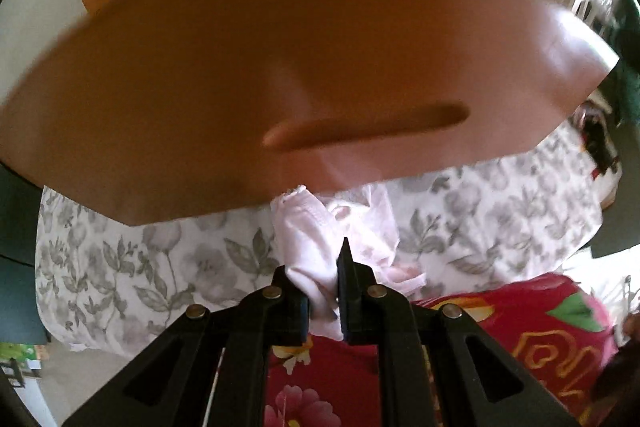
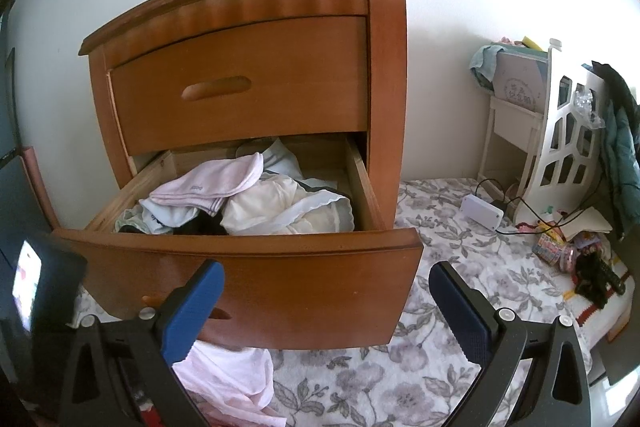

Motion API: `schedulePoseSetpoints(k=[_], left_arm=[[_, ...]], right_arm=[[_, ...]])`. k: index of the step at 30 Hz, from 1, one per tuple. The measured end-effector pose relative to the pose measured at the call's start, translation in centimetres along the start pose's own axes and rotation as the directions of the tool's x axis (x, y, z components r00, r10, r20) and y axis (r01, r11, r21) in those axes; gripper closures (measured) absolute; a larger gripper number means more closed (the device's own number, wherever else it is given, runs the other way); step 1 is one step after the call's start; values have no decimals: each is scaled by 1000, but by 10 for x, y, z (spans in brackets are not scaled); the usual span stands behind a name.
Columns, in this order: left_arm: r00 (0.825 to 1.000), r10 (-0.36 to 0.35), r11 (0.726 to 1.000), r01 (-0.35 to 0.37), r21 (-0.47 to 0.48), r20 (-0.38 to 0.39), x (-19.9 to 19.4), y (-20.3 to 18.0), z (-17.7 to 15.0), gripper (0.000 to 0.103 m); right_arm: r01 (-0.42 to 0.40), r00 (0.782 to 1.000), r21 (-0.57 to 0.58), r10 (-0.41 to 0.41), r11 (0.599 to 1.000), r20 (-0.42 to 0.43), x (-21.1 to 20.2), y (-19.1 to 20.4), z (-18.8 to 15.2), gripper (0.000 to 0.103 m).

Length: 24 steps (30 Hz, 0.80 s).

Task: Take underwear out of drawer
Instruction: 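Carry the pink garment down and release it onto the bedsheet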

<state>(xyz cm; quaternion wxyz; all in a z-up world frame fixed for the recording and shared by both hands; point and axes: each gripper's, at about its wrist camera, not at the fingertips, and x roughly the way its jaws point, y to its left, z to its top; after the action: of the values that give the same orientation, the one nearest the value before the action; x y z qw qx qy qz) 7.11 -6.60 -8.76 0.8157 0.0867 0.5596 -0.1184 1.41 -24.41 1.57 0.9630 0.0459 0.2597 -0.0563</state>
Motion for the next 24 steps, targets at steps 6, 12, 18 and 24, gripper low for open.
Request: schedulePoseSetpoints(k=[6,12,18,24], left_arm=[[998,34,999,-33,4,-44,20,2,-9,91],[996,39,999,-41,-26,-75,32,12,-9,90],[997,50,998,-53,-45,-51,25,16,-9,58],[999,41,997,-42,-61,-20,11,17,-7,38]], right_arm=[[0,1000,1,0,1000,-4,1,0,1,0],[1,1000,1,-1,1000,-6,1,0,1,0],[1,1000,-2,-1,1000,-7,1,0,1,0],[1,1000,-2,-1,1000,-7,1,1,1,0]])
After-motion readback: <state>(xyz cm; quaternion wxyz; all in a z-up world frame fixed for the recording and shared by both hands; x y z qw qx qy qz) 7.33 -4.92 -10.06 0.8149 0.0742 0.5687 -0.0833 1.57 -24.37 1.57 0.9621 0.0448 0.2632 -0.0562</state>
